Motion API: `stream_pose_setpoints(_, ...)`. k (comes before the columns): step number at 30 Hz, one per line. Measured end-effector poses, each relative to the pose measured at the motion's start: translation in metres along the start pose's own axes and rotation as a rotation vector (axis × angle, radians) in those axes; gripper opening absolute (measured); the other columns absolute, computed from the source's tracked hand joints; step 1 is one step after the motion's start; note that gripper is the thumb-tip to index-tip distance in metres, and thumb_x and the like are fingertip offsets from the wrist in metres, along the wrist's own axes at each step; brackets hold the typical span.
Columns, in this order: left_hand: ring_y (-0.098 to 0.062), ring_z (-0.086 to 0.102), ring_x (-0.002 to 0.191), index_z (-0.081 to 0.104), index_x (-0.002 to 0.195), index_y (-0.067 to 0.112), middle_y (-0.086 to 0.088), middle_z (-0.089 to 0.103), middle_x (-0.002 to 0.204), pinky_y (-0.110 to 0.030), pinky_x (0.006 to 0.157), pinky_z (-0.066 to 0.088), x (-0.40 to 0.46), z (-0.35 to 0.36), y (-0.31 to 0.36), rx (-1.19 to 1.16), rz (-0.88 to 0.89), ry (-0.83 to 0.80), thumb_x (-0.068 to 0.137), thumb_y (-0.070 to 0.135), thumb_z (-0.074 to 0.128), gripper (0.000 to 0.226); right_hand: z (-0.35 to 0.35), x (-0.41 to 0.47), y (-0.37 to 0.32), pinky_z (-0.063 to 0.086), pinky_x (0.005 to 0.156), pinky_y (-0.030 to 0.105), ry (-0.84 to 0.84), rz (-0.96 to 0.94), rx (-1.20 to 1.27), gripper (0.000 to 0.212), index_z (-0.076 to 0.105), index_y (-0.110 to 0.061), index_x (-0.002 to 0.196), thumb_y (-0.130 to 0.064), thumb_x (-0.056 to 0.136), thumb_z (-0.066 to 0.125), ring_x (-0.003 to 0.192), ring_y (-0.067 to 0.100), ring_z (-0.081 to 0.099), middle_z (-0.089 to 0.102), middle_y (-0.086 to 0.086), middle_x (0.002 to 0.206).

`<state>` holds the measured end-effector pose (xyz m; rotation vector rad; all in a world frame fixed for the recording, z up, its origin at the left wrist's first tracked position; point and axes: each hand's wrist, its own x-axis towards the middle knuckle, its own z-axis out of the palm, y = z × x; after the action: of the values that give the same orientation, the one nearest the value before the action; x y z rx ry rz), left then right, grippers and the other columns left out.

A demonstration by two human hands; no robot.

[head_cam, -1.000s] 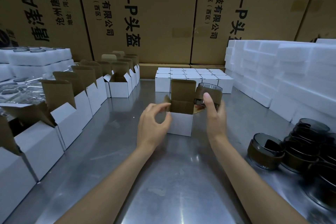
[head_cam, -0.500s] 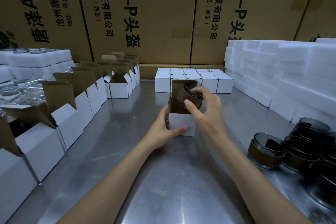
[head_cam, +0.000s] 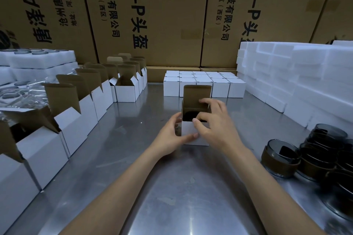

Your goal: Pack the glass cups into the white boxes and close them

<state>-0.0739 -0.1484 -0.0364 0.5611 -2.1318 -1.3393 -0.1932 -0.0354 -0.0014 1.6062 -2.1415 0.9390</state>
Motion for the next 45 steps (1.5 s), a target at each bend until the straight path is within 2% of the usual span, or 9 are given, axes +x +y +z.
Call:
stream_pose_setpoints(5, -0.017, 0.042, 0.134, 0.028, 0.148, 0.025, -0.003, 0.044, 0.144, -0.039, 0.112, 0.035, -0.002, 0.0, 0.006, -0.053, -0.002, 0.02, 0.077, 0.039, 0.075, 0.087, 0.005, 0.002, -0.007, 0.028, 0.099, 0.025, 0.19, 0.102, 0.332, 0.033, 0.067, -0.028, 0.103, -0.041, 0.091, 0.04, 0.129, 0.004, 0.028, 0.044, -0.012, 0.133)
stream_pose_setpoints(8, -0.015, 0.035, 0.138, 0.026, 0.15, 0.03, 0.001, 0.037, 0.15, -0.033, 0.114, 0.027, -0.001, -0.002, 0.017, -0.16, -0.021, 0.072, 0.096, 0.051, 0.032, 0.058, 0.005, 0.008, -0.002, 0.023, 0.107, 0.026, 0.315, 0.412, 0.856, 0.037, 0.05, -0.034, 0.128, -0.044, 0.098, 0.03, 0.132, 0.005, 0.033, 0.046, -0.013, 0.135)
stream_pose_setpoints(11, -0.017, 0.038, 0.134, 0.027, 0.148, 0.035, 0.003, 0.041, 0.147, -0.028, 0.105, 0.027, -0.001, -0.003, 0.018, -0.187, -0.059, 0.101, 0.101, 0.047, 0.014, 0.05, 0.014, 0.008, 0.01, 0.029, 0.107, 0.035, 0.176, 0.729, 1.194, 0.044, 0.043, -0.026, 0.141, -0.043, 0.102, 0.029, 0.133, 0.016, 0.039, 0.047, -0.001, 0.144)
stream_pose_setpoints(14, -0.014, 0.041, 0.133, 0.035, 0.146, 0.031, 0.005, 0.045, 0.145, -0.029, 0.11, 0.03, -0.001, -0.001, 0.018, -0.188, -0.061, 0.114, 0.102, 0.045, 0.026, 0.048, 0.019, 0.004, 0.006, 0.05, 0.069, 0.02, 0.1, 0.697, 1.372, 0.04, 0.055, -0.013, 0.132, -0.034, 0.099, 0.044, 0.096, 0.011, 0.063, 0.062, 0.007, 0.122)
stream_pose_setpoints(18, -0.006, 0.048, 0.123, 0.042, 0.139, 0.031, 0.01, 0.054, 0.129, -0.023, 0.101, 0.034, -0.001, 0.0, 0.018, -0.264, -0.063, 0.119, 0.097, 0.041, 0.048, 0.044, 0.02, 0.003, 0.002, 0.047, 0.091, 0.031, 0.04, 0.603, 1.287, 0.02, 0.061, -0.026, 0.111, -0.019, 0.094, 0.053, 0.107, 0.016, 0.061, 0.064, 0.001, 0.116)
stream_pose_setpoints(23, -0.019, 0.057, 0.116, 0.05, 0.122, 0.04, -0.002, 0.059, 0.126, -0.036, 0.101, 0.042, 0.001, 0.003, 0.023, -0.379, -0.031, 0.121, 0.096, 0.015, 0.055, 0.037, 0.02, 0.003, -0.002, 0.043, 0.098, 0.035, -0.007, 0.56, 1.109, 0.041, 0.049, -0.043, 0.106, -0.006, 0.09, 0.052, 0.109, 0.016, 0.057, 0.06, -0.006, 0.112)
stream_pose_setpoints(30, -0.007, 0.061, 0.075, 0.066, 0.086, 0.022, 0.014, 0.07, 0.082, -0.021, 0.06, 0.044, -0.006, 0.004, 0.03, -0.44, -0.047, 0.141, 0.095, 0.008, 0.049, 0.024, 0.019, -0.004, -0.005, 0.043, 0.048, 0.014, 0.017, 0.595, 1.068, 0.025, 0.055, -0.033, 0.089, -0.013, 0.096, 0.041, 0.067, 0.007, 0.057, 0.062, -0.005, 0.096)
stream_pose_setpoints(40, -0.019, 0.056, 0.106, 0.058, 0.098, 0.022, -0.01, 0.054, 0.119, -0.032, 0.091, 0.044, -0.015, 0.007, 0.025, -0.202, 0.126, 0.077, 0.063, 0.053, 0.066, 0.047, 0.015, -0.006, -0.008, 0.044, 0.069, 0.029, 0.056, 0.595, 1.151, 0.027, 0.062, -0.023, 0.084, -0.025, 0.094, 0.037, 0.08, 0.018, 0.057, 0.063, 0.005, 0.094)
stream_pose_setpoints(45, -0.018, 0.058, 0.113, 0.058, 0.1, 0.028, -0.005, 0.059, 0.12, -0.041, 0.096, 0.049, -0.014, 0.009, 0.021, -0.102, 0.166, 0.14, 0.057, 0.052, 0.075, 0.053, 0.017, -0.004, -0.009, 0.042, 0.069, 0.027, 0.051, 0.59, 1.061, 0.024, 0.058, -0.023, 0.087, -0.03, 0.097, 0.038, 0.082, 0.016, 0.053, 0.058, 0.002, 0.098)
